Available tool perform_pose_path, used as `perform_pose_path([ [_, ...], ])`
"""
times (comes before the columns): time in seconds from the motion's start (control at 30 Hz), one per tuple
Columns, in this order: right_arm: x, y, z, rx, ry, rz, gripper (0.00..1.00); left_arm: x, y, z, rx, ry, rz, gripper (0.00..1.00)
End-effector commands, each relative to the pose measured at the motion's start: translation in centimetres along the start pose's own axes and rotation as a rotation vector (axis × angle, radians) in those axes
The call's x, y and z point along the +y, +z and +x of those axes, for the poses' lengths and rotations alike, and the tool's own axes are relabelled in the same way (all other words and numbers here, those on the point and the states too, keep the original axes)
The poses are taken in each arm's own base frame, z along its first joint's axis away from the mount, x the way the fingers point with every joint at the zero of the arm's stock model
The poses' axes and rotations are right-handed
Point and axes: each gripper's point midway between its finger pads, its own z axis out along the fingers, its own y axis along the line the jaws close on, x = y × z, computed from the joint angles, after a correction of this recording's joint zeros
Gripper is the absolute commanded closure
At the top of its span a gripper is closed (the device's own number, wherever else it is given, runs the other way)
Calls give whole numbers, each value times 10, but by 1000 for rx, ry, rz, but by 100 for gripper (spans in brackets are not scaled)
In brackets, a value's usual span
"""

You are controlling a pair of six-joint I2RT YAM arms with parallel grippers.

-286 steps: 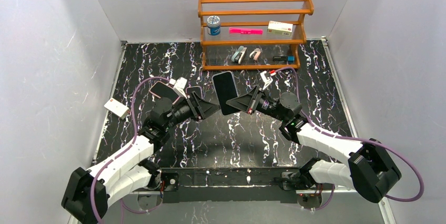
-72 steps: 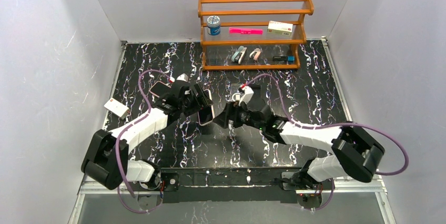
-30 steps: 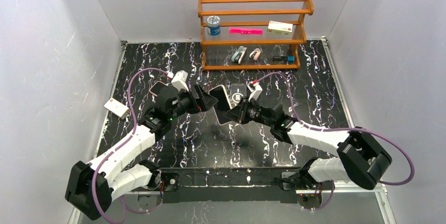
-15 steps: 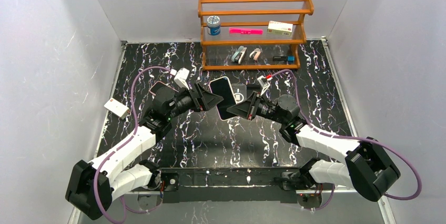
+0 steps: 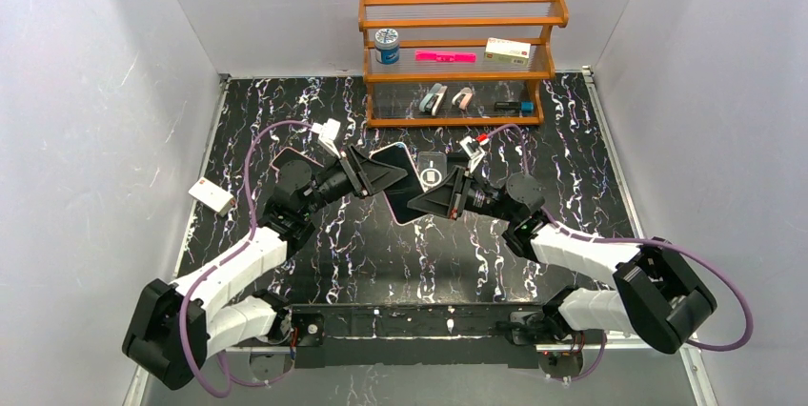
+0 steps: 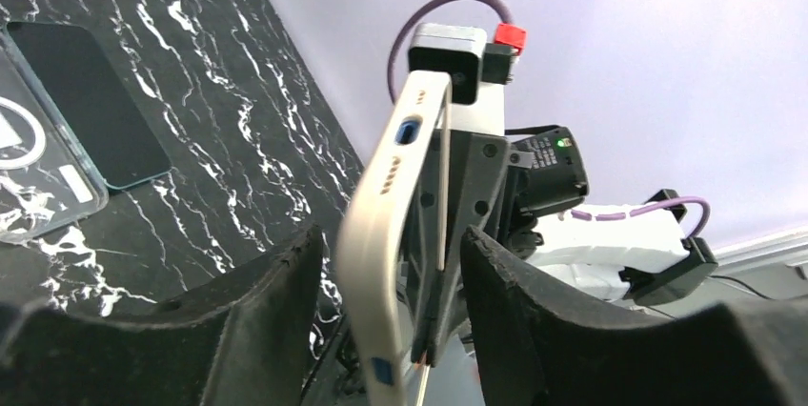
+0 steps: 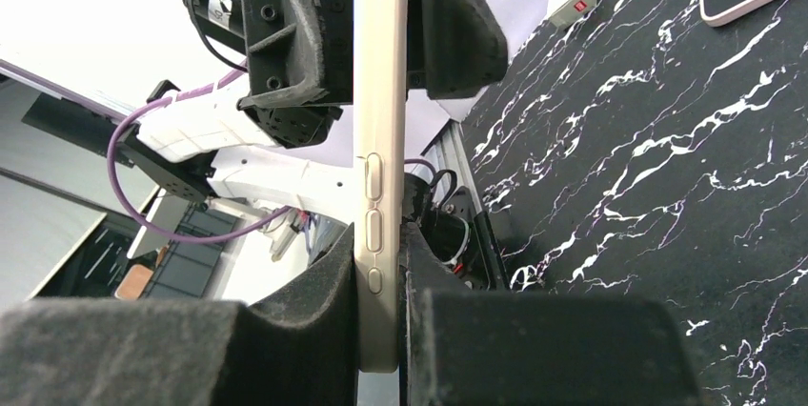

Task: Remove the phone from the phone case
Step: Remove the phone case from the phone.

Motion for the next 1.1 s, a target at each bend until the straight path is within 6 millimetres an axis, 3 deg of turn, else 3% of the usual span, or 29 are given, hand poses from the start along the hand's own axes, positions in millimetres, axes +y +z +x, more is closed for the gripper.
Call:
perform_pose_path([
  [0.0,35,3,-16,-37,-95,-135,99,-24,-1,-6,-7,-7,100,55],
  [0.17,27,5,-15,-27,-87,-117,98,-29,-2,-10,-19,-9,111,88],
  [0.23,22,5,-14,-29,-90,-100,90,-28,-3,-10,-27,-21,106,99],
  [0.47,3,2,-12,-59,-98,-19,55,-22,-6,-19,-99,-71,70,100],
  [0.6,2,0,-10,-90,-95,-13,42,-20,-10,-30,-176,-99,50,100],
  [0.73,5,4,-2,-97,-97,-23,37,-22,-13,-39,-230,-122,47,100],
  [1.07,22,23,13,-133,-106,-96,37,-33,-16,-57,-308,-146,68,100],
])
